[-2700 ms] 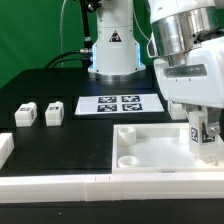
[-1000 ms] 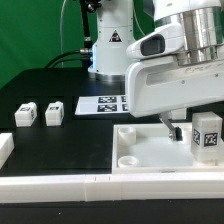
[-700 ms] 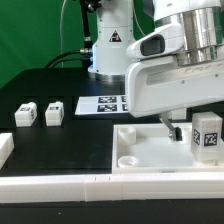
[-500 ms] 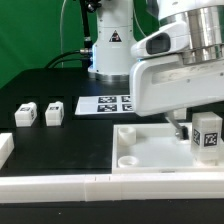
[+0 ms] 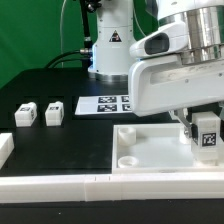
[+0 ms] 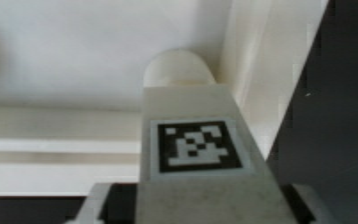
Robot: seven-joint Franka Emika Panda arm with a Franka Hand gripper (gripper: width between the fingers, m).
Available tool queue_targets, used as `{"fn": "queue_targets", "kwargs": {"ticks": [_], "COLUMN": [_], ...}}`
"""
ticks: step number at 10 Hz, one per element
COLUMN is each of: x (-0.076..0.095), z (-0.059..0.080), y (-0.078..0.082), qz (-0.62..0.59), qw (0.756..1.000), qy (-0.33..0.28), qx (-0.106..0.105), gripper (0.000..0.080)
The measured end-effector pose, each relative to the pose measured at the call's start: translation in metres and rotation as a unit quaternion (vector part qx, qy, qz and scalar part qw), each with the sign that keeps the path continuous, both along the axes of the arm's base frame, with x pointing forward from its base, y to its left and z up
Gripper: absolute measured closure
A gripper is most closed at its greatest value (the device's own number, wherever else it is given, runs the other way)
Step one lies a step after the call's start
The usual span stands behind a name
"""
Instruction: Assemble one leg
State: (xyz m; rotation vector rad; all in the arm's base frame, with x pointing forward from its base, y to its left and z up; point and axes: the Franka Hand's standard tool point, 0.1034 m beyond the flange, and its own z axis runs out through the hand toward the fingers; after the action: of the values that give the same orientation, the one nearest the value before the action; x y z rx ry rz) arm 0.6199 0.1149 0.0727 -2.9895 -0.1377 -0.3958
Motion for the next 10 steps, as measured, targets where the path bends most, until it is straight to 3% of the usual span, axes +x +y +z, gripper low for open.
{"fn": "queue_targets", "kwargs": {"ticks": [2, 5, 8, 10], "x": [-0.0003, -0.0001, -0.0003, -0.0017], "z": [-0.0004, -0.0011, -0.0018, -0.0024], "y": [0.0000, -0.0036, -0.0078, -0.0079], "qz": [-0.006, -0.123, -0.313, -0.422], "qw": [1.000, 0.992, 0.945, 0.898], "qy": [0.001, 0.016, 0.033, 0.044], "qx": [0.002, 0.033, 0.088, 0.121], "gripper": [0.0504, 0.0504, 0.0504, 0.0504]}}
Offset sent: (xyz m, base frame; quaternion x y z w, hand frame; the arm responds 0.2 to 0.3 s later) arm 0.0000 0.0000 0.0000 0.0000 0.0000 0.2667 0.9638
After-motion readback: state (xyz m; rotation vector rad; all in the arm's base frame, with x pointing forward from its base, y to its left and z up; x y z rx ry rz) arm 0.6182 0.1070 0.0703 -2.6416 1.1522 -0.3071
